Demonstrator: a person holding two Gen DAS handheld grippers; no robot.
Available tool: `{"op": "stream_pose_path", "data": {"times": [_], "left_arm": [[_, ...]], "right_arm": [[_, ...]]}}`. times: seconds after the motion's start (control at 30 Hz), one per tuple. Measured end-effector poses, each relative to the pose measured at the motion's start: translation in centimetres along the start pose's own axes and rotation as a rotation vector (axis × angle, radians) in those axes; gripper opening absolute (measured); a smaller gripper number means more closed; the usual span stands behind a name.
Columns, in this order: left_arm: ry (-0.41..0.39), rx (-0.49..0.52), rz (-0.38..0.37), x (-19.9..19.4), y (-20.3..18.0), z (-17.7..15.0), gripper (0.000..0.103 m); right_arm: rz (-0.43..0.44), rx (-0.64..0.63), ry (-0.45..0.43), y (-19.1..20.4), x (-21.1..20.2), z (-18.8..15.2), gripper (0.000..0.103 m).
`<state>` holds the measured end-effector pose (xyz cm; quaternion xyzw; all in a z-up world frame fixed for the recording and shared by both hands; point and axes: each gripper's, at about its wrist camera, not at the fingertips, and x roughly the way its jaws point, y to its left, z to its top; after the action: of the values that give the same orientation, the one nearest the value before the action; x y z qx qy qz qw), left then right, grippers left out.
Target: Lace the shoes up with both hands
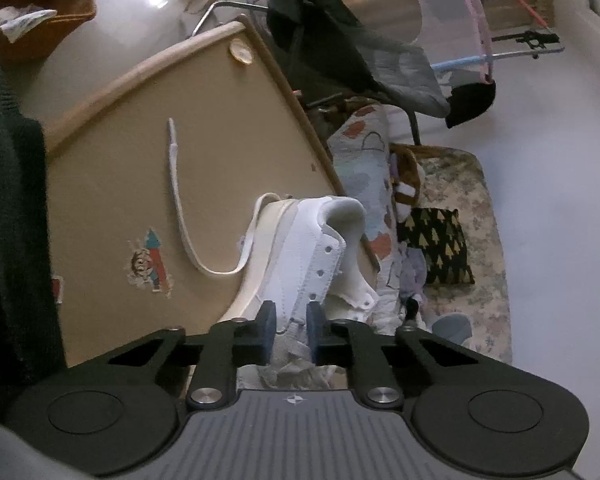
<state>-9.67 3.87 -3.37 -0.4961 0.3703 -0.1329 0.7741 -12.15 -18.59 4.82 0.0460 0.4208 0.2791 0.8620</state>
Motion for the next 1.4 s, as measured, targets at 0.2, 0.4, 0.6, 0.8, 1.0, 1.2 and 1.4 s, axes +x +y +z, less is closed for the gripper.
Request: {"op": "stream_pose_path", "data": {"times": [0.2,0.4,0.6,0.8,1.0,1.2,1.4], "left_arm": [[-0.018,0.04,-0.017,0.0,-0.1,-0.1,0.003],[-0.045,0.127,0.03,-0.3,-0.9,0.0,0.004],[-0.07,0.16,0.078,-1.3,-0.9,0.7,0.005],[-0.086,0.227,0.125,-1.9,-1.5,1.5,0.006],[-0.084,0.189,0.203,-2.3,-0.7,2.8,0.0],[-0.125,0.162,0.095,-3.6,-0.8,3.9,0.006],[-0.095,0.094,0.053,-3.6,-0.3,4.8,0.012]], "right_arm": [[0.003,-0.004,0.001,0.0,0.2,-0.1,0.031],[0.005,-0.007,0.002,0.0,0.6,-0.1,0.031],[-0.003,-0.024,0.004,0.1,0.8,-0.2,0.031],[-0.004,-0.028,0.006,0.0,0.8,-0.3,0.031],[-0.005,-0.026,0.006,0.0,0.7,-0.3,0.031],[-0.003,-0.028,0.004,0.5,0.9,-0.3,0.031],[0.005,-0.02,0.002,0.1,0.9,-0.3,0.031]]}}
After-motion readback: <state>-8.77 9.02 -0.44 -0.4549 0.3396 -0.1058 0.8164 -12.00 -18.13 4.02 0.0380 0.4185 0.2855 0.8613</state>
